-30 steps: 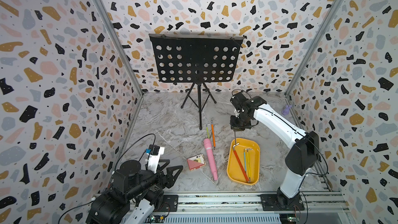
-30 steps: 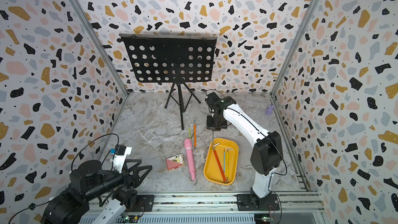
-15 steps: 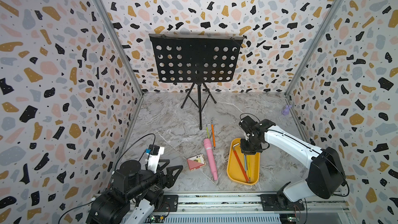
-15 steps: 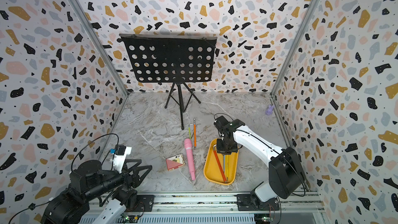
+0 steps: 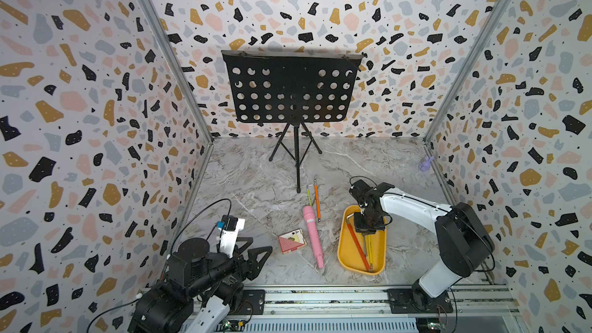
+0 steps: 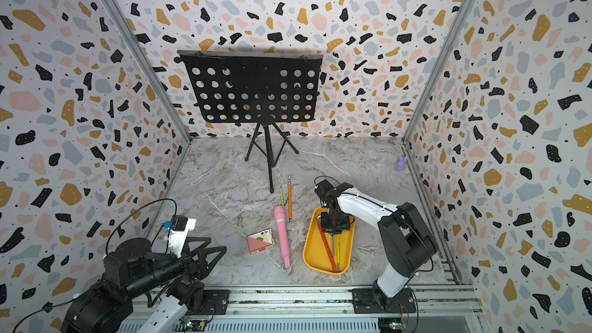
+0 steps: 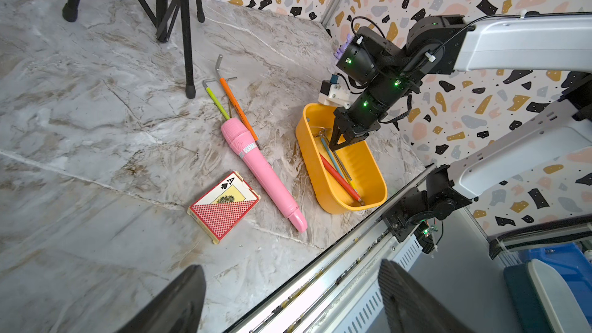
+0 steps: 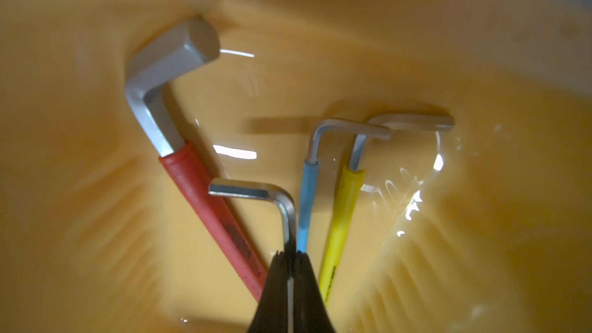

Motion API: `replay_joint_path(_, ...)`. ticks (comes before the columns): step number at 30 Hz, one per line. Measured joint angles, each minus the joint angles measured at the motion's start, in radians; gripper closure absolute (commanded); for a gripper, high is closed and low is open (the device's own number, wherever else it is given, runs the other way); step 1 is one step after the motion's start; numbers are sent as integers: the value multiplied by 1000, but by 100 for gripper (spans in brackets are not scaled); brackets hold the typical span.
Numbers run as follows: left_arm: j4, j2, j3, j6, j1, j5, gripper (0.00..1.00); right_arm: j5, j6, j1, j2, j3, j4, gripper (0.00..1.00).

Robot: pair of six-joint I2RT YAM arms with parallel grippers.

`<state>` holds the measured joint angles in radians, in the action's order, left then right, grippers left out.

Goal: Put the hex key on the desktop into the storage box
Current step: Place the Allen key in the storage box, then pick up the Allen key from the center of the board.

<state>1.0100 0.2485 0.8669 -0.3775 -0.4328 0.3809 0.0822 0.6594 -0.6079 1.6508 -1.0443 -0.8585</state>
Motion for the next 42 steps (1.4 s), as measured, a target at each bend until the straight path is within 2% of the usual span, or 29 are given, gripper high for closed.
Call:
replay_joint_path(3,0,0,0,0,0,0,12,-7,-6,0,18,0,17,100)
replay_joint_path(6,0,0,0,0,0,0,12,-13,-8,1,24,0,25,78)
replay_joint_path(10,0,0,0,0,0,0,11,-19,-12,3,24,0,25,68)
replay_joint_path(20,0,0,0,0,0,1,12,-39,-11,1,-10,-57,-32,66)
replay_joint_path(27,0,0,0,0,1,0,12,-49,-12,-41,-16,-266,-89,66)
replay_joint_path(36,0,0,0,0,6,0,12,-10,-14,-84,219,-550,-101,65)
replay_joint_path(42,0,0,0,0,6,1,12,43,-19,-89,391,-703,-112,57)
